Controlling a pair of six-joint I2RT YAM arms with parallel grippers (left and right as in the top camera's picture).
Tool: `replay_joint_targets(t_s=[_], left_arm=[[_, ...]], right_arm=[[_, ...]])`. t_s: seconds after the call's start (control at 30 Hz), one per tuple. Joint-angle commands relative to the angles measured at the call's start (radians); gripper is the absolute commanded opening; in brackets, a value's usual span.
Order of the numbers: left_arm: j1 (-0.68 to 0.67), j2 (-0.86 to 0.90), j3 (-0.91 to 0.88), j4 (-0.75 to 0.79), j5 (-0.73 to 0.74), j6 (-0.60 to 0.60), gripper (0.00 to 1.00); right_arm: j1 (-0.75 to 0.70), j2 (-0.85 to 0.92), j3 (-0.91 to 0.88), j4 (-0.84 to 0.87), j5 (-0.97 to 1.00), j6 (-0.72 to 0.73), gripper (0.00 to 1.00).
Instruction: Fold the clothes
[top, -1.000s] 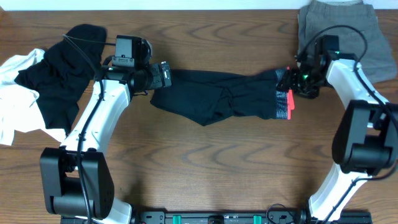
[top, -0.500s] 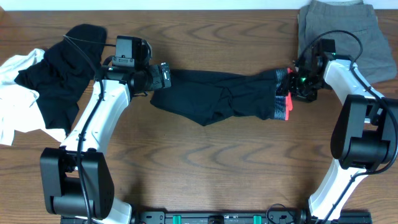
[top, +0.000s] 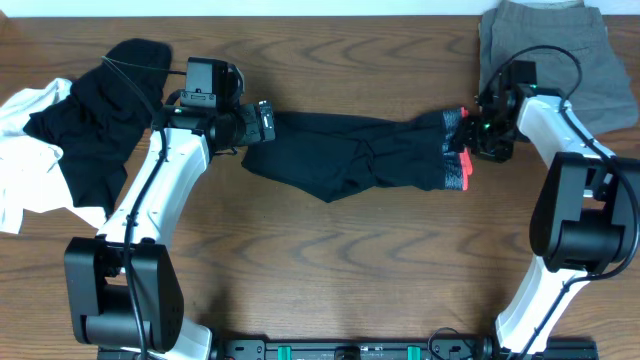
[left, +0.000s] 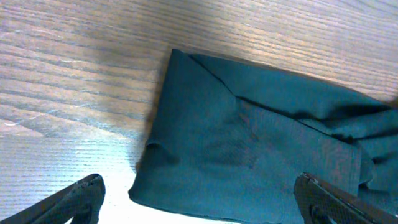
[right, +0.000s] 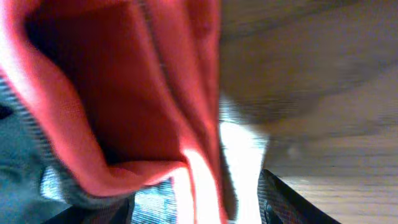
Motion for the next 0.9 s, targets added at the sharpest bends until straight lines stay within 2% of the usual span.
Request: replay_joint_targets(t_s=[0.0,0.1,0.27,0.33,0.5,0.87], left_arm=[[0.003,-0.001,0.002,-0.003,-0.013,0.005,0.98],[0.003,-0.001,0.002,-0.003,-0.013,0.005,0.98],[0.003,-0.001,0.002,-0.002,-0.013,0.005,0.98],[0.003,-0.001,0.002,-0.002,-0.013,0.005,0.98],[0.003,-0.001,0.002,-0.002,-0.013,0.006,0.98],[0.004,-0.001,0.003,0.023,-0.017,0.005,0.98]], right_arm=[[0.045,0.031,0.003,0.005,-0.008,0.029,0.58],[0.067,0.033,0.003,0.004,-0.015,0.029,0.48],[0.062,0.033,0.003,-0.001,-0.012,0.029,0.2],[0.044,0.032,0.003,-0.006,0.007,0.028,0.15],[-0.036,0.027,0.003,-0.032,0.019,0.012,0.07],[-0.146,-0.077,0.018,-0.048,0.008,-0.09,0.04]])
